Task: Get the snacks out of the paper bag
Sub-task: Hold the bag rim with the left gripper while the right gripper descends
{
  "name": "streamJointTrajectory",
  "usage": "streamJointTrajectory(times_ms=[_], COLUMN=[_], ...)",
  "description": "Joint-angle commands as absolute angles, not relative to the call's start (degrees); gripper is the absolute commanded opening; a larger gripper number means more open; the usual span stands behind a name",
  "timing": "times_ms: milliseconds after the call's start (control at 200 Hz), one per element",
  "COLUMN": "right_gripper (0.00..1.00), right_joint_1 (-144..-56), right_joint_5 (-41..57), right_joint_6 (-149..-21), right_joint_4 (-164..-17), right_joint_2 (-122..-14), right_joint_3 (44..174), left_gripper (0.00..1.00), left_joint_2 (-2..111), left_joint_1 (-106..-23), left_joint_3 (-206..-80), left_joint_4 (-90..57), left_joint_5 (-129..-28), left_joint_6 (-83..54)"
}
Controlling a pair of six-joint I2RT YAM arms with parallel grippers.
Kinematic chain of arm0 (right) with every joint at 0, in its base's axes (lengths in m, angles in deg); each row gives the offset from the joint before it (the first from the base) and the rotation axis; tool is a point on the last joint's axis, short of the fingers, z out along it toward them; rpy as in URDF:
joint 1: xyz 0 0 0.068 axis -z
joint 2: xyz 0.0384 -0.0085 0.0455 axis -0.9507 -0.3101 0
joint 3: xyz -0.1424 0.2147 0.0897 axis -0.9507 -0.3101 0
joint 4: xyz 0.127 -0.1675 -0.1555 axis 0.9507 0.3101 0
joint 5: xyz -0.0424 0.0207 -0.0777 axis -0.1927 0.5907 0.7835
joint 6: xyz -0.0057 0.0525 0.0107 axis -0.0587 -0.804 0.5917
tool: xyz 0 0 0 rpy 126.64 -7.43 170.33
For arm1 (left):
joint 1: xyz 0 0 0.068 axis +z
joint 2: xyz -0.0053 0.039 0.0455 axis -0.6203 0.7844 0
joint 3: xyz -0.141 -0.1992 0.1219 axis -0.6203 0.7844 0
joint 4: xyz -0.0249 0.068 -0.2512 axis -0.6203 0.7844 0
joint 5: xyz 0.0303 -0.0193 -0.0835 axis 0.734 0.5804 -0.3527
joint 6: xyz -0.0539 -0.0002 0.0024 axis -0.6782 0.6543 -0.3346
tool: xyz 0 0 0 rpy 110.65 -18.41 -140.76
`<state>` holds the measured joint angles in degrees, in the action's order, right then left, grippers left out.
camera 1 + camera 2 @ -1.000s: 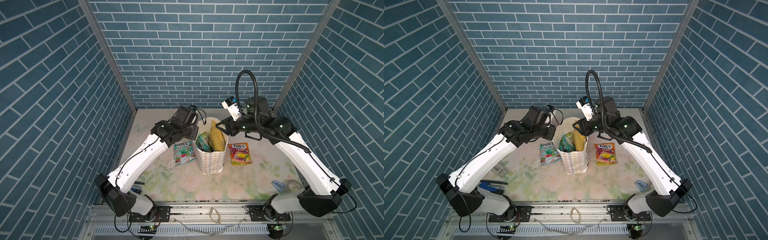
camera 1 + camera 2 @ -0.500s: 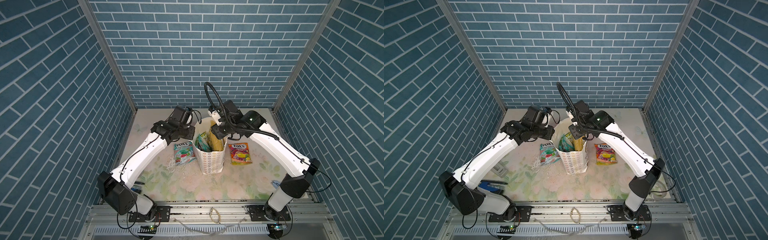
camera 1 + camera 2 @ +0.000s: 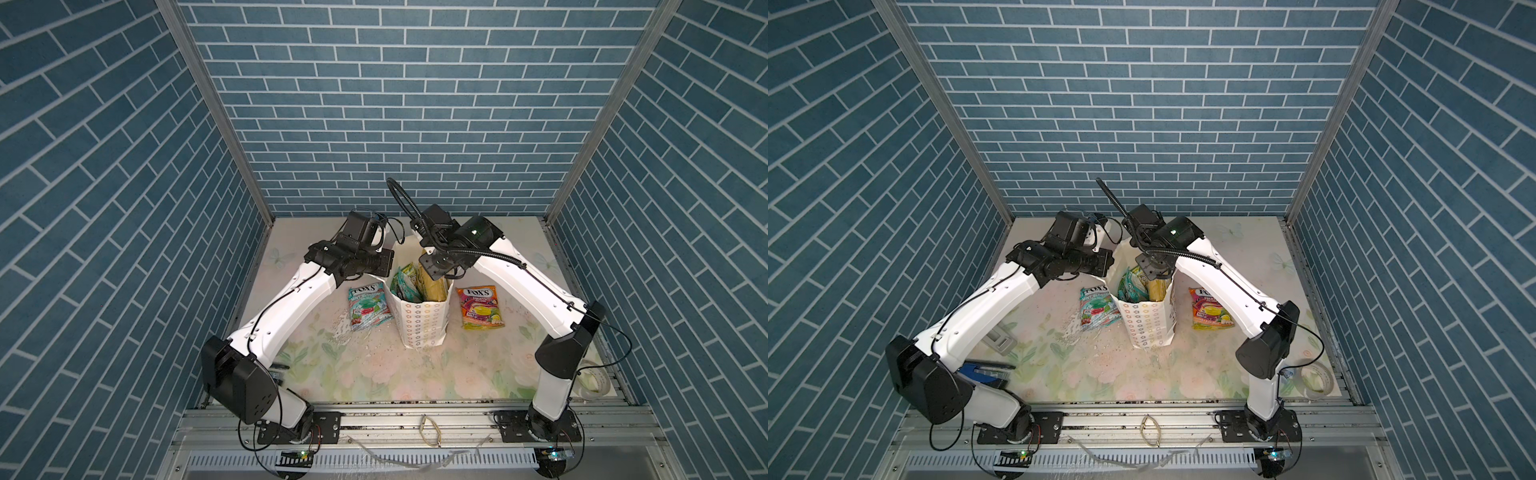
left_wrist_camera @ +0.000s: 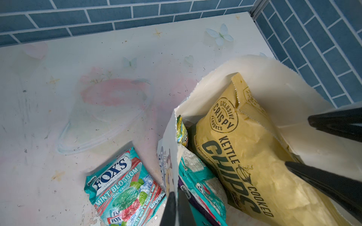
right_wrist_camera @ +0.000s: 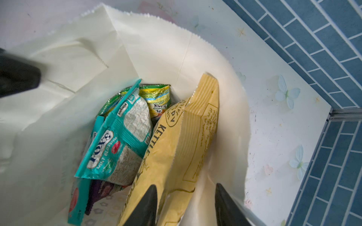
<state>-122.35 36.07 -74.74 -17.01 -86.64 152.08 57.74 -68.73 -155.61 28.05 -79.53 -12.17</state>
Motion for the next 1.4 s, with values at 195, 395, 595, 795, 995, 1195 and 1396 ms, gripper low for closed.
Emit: streamJointTrajectory(times_ms=[195,395,595,795,995,1195,1396], right_gripper=[0.47,0.42,0.18,0.06,0.0,0.0,0.0], right_joint_1=[-123.3,-123.3,-123.3,-123.3,-123.4,-123.4,-123.4], right_joint_5=[40.7,41.6,40.0,39.3,37.1,35.3,33.1], right_joint_6=[-76.6,-78.2,-78.9,-78.5,-76.8,-75.2,-73.8], right_joint_4=[-10.9,-9.0,-8.5,-10.3,-15.6,-21.8,-24.3], right_joint_2=[-91.7,-93.8,-94.3,-92.7,-88.6,-83.1,-80.0], right_joint_3=[156.2,157.5,157.9,157.8,155.7,151.6,150.3], left_gripper=[0.01,0.01,0.01,0.01,0.01,0.01,0.01], left_joint_2=[58.5,58.2,58.3,58.2,58.4,58.4,58.3], left_joint_1=[-68.4,-68.4,-68.4,-68.4,-68.4,-68.5,-68.8], left_joint_3=[-154.0,-153.9,-153.9,-153.7,-153.8,-154.4,-155.0], left_joint_4=[25.4,25.2,24.9,24.6,24.6,24.6,24.9], left_joint_5=[-82.6,-82.4,-82.2,-82.1,-82.0,-81.9,-81.7], left_joint_6=[-13.1,-13.2,-13.2,-13.4,-13.4,-13.4,-13.5])
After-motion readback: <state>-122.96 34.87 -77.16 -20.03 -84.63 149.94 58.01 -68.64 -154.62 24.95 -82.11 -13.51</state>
